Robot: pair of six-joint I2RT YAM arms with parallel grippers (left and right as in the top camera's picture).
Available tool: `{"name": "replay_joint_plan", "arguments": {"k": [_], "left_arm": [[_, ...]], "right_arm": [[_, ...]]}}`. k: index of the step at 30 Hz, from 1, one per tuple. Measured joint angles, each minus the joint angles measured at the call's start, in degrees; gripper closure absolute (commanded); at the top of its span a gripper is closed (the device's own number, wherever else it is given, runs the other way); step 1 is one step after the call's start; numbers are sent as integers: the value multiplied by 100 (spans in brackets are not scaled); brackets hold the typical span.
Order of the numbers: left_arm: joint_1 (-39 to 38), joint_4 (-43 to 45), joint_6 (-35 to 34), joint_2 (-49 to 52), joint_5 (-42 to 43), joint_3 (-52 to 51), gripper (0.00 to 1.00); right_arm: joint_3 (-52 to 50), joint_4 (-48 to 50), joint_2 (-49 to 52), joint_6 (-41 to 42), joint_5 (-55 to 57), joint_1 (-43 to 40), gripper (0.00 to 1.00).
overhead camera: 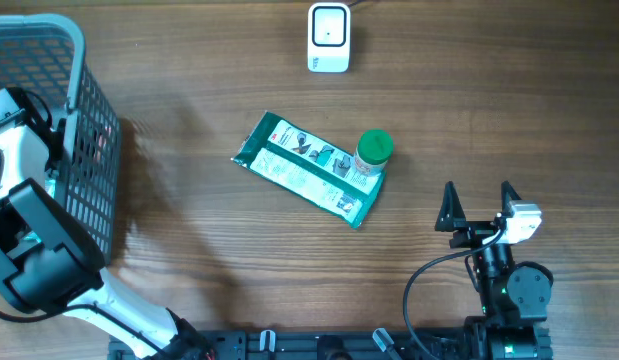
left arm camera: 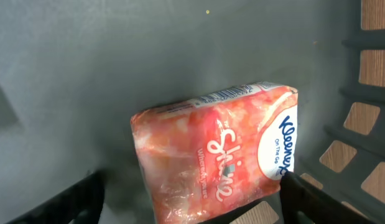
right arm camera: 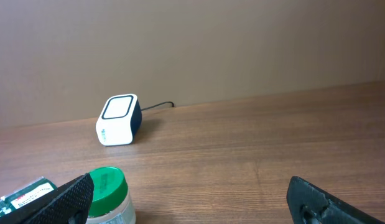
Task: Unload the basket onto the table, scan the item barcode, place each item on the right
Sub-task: 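Reach the left gripper into the basket and grasp the red tissue pack, then set the red tissue pack down left of the wipes pack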
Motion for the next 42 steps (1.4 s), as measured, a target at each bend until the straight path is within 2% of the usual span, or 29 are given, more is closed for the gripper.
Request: {"name": "replay_joint_plan", "arguments": {"k": [1,4,11,14,17,19,23,25,28,30,33,37,42], "left_arm": [[-4,4,-26,0,4,-7,55],[-90,-33,-24,0,-44,-68,96],[-66,-44,-7,-24,-59,-66,96],[190,-396,-7,-234,70,-68,96],[793,-516,-7,-1237,444,-46,96],[1196,-396,-11,-2302,940,70,96],[1268,-367,-7,-4232,2079,188,96],[953,-737,199,-4614,2175,203,96],[-275,-1517,1110,-4929,2350,208,96],[-1108,-1690,1606,-4787,2188,26,96],[-2068,-1613,1912,-4273,1930,-649,96],[-2828,-999,1766,-3178,1773,-1711,96],[-3587,-415,785,-1757,1714,-2092,96]], "right_arm": [[0,0,0,0,0,0,0],[0,0,0,0,0,0,0],[0,0,0,0,0,0,0],[0,0,0,0,0,0,0],[0,2,0,0,0,0,0],[0,0,0,0,0,0,0],[0,0,0,0,0,0,0],[0,-2,-2,0,0,0,0],[0,2,0,0,0,0,1],[0,0,-2,0,0,0,0],[0,0,0,0,0,0,0],[0,2,0,0,0,0,0],[0,0,0,0,0,0,0]]}}
